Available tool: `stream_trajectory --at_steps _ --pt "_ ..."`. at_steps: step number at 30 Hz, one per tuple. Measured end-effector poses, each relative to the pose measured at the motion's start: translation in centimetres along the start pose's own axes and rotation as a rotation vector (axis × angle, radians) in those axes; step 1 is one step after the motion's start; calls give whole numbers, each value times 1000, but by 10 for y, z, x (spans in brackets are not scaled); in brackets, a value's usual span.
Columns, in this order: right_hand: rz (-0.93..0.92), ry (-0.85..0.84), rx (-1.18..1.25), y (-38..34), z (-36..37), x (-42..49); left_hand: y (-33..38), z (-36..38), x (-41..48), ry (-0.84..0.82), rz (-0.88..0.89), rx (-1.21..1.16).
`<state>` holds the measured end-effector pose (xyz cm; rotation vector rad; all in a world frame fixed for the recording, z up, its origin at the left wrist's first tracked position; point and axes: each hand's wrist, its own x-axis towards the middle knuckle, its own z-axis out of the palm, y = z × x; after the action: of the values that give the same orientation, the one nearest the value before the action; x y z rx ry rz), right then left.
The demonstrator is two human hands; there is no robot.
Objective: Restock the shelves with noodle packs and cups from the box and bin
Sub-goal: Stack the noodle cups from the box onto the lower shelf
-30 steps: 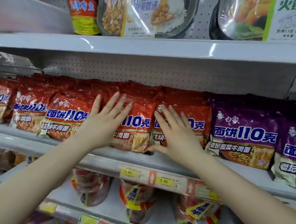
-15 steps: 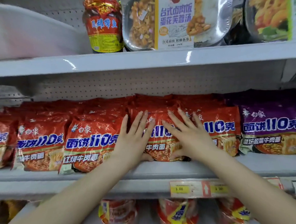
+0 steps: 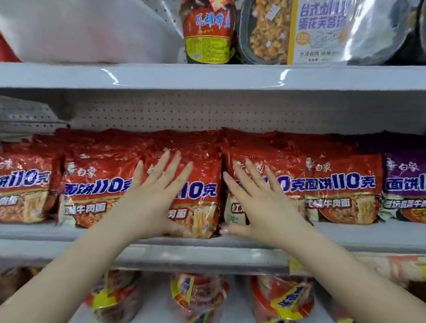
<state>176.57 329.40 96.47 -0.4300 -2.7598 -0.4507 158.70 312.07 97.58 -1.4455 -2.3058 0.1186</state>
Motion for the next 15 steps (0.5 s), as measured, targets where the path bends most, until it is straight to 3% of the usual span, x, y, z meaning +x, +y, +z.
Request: stream_trajectory --at_steps 6,15 --pt "-81 -7 39 -53 27 38 -51 33 -31 -36 -35 -26" --pt "31 -14 -16 -50 35 63 -46 60 -1 128 -85 -30"
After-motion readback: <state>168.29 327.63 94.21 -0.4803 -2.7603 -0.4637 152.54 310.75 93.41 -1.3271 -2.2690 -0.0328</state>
